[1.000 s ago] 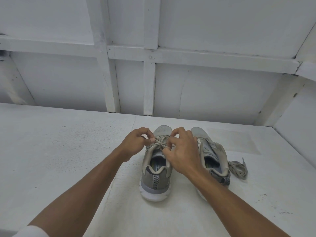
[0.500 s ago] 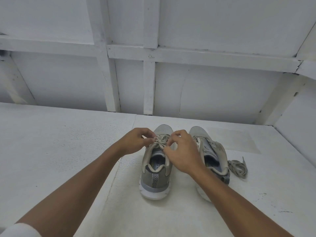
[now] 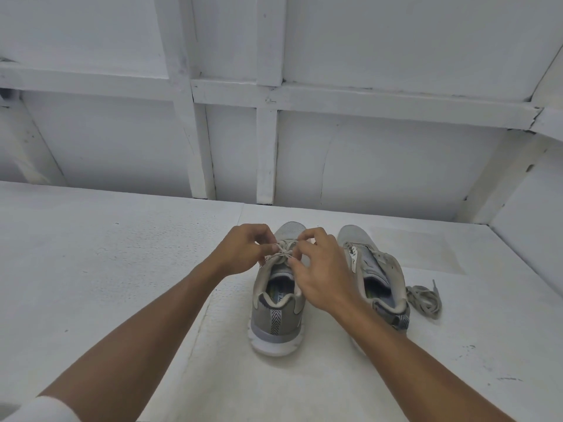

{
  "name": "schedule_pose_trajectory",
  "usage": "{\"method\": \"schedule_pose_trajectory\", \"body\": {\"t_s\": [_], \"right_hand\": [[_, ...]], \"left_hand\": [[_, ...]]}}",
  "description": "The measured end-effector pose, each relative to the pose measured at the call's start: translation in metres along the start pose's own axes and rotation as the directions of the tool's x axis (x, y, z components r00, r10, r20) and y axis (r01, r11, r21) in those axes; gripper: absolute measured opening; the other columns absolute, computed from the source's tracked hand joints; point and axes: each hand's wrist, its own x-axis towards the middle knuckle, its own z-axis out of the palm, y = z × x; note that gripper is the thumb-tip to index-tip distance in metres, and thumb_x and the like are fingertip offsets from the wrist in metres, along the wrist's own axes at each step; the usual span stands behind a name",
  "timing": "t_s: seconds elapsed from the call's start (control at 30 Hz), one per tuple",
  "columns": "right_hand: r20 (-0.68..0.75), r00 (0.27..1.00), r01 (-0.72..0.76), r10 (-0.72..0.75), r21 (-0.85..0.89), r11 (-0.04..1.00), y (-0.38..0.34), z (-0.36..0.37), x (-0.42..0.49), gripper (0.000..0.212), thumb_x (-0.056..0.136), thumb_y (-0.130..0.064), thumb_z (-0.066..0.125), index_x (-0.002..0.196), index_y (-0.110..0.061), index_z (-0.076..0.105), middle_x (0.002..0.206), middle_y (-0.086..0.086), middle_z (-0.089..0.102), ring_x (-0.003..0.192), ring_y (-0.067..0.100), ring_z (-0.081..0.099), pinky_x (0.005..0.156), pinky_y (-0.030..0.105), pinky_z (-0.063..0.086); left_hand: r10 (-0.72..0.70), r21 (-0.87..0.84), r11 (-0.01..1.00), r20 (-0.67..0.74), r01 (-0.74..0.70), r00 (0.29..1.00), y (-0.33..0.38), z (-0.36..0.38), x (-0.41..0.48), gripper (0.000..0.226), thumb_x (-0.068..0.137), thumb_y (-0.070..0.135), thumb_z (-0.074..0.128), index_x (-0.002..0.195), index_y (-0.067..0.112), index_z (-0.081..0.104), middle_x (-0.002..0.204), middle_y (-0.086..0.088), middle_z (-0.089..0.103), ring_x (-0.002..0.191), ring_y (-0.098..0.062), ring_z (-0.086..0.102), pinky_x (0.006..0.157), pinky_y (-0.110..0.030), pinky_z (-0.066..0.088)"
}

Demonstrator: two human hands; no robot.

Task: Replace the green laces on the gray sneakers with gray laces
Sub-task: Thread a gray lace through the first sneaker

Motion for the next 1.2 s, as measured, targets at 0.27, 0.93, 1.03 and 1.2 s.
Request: {"method": "schedule_pose_trajectory", "body": {"t_s": [0.27, 0.93, 1.03, 1.2], "right_hand": [[0.024, 1.0, -0.021, 0.021, 0.01, 1.0, 0.002, -0.003, -0.005, 0.014, 0.084, -0.024, 0.064, 0.072, -0.024, 0.058, 0.115, -0.014, 0.047, 0.105, 0.009, 0.04, 0.09, 0.036, 0.036], [0.122, 0.989, -0.073, 0.084, -0.088, 0.993, -0.002, -0.006, -0.003, 0.012, 0.09, -0.03, 0.057, 0.083, -0.021, 0.061, 0.118, -0.01, 0.047, 0.112, 0.014, 0.04, 0.088, 0.032, 0.032], [0.199, 0.974, -0.102, 0.111, -0.057, 0.993, 0.002, -0.017, 0.0, 0.019, 0.088, -0.041, 0.063, 0.093, -0.023, 0.06, 0.114, -0.009, 0.047, 0.11, 0.013, 0.043, 0.093, 0.034, 0.038], [0.132, 0.973, -0.198, 0.192, 0.031, 0.98, 0.022, -0.057, 0.0, 0.023, 0.082, -0.045, 0.069, 0.093, -0.029, 0.057, 0.107, -0.012, 0.05, 0.097, 0.01, 0.054, 0.084, 0.032, 0.046]], "left_hand": [[-0.204, -0.354, 0.923, -0.107, 0.155, 0.973, -0.005, 0.02, -0.01, 0.012, 0.087, 0.014, 0.069, 0.076, 0.014, 0.067, 0.069, 0.002, 0.064, 0.063, -0.011, 0.053, 0.06, -0.022, 0.04], [-0.362, -0.53, 0.796, -0.031, 0.292, 0.931, -0.008, 0.025, -0.008, 0.01, 0.09, 0.009, 0.062, 0.081, 0.012, 0.066, 0.078, -0.003, 0.064, 0.073, -0.019, 0.052, 0.06, -0.028, 0.038], [-0.313, -0.396, 0.869, 0.025, 0.297, 0.949, -0.001, 0.015, -0.011, 0.007, 0.088, 0.012, 0.065, 0.095, 0.015, 0.066, 0.091, 0.0, 0.067, 0.08, -0.015, 0.056, 0.063, -0.025, 0.039], [-0.231, -0.327, 0.94, -0.382, 0.103, 0.895, 0.047, 0.023, -0.03, 0.029, 0.091, 0.002, 0.054, 0.109, 0.023, 0.063, 0.109, 0.011, 0.063, 0.095, -0.002, 0.06, 0.065, -0.011, 0.042]]}}
